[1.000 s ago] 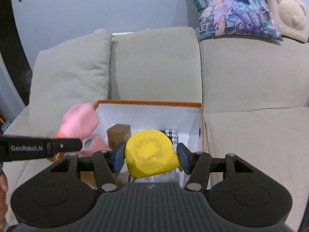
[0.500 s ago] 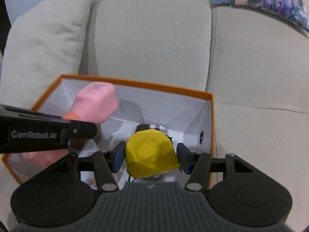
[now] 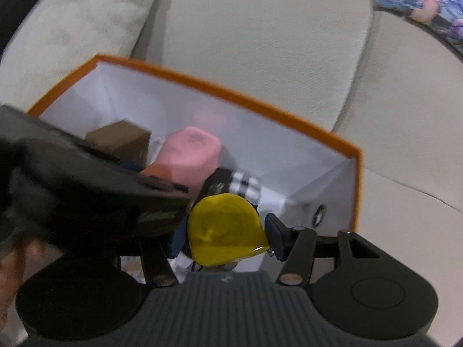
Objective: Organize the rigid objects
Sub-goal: 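Carry the lotion bottle and tape measure with both tools into the orange box, then open both tools to release the lotion bottle and tape measure in the box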
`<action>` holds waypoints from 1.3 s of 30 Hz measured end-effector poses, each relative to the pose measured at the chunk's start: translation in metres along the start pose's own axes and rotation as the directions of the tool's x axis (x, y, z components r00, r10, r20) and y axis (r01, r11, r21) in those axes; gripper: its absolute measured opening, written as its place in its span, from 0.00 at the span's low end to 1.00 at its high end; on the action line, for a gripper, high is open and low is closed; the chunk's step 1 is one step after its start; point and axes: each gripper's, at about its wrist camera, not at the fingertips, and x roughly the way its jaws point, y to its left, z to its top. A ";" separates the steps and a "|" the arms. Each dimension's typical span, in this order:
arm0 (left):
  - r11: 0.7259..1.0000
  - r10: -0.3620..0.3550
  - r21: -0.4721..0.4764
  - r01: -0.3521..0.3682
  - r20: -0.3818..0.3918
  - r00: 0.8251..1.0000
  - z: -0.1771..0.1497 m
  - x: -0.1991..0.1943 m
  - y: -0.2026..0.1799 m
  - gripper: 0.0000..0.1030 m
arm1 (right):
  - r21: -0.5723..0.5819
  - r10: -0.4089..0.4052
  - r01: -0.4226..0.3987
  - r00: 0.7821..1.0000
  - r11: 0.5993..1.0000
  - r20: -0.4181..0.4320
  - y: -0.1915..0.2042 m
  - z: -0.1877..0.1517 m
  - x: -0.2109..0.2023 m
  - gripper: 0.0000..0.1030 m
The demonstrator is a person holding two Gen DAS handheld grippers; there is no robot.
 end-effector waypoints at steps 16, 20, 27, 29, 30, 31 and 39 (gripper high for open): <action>1.000 0.008 0.002 -0.008 -0.061 0.998 0.004 0.018 0.000 0.30 | 0.003 -0.042 0.042 0.990 0.999 -0.132 0.006 0.003 0.021 0.56; 1.000 0.004 0.005 -0.004 -0.022 1.000 0.006 0.011 0.001 0.53 | -0.025 -0.071 0.069 0.993 0.997 -0.096 0.010 0.004 0.012 0.59; 0.999 -0.022 -0.024 0.023 0.032 0.999 0.006 -0.012 0.004 0.67 | -0.081 -0.119 0.115 0.991 0.990 -0.056 0.018 0.000 -0.013 0.70; 1.000 -0.021 -0.011 0.021 0.046 0.999 0.004 -0.021 0.002 0.67 | -0.076 -0.131 0.127 0.990 0.989 -0.048 0.018 -0.001 -0.021 0.70; 1.000 -0.023 -0.007 0.024 0.052 0.998 0.003 -0.026 0.001 0.67 | -0.072 -0.134 0.131 0.990 0.989 -0.047 0.018 -0.002 -0.027 0.70; 1.000 -0.026 -0.003 0.026 0.057 0.998 0.002 -0.032 0.002 0.67 | -0.068 -0.139 0.136 0.989 0.988 -0.045 0.018 -0.003 -0.032 0.70; 0.998 0.003 0.067 -0.013 0.135 0.991 -0.020 -0.092 -0.006 0.67 | -0.041 -0.165 0.164 0.986 0.986 -0.017 0.023 -0.009 -0.075 0.72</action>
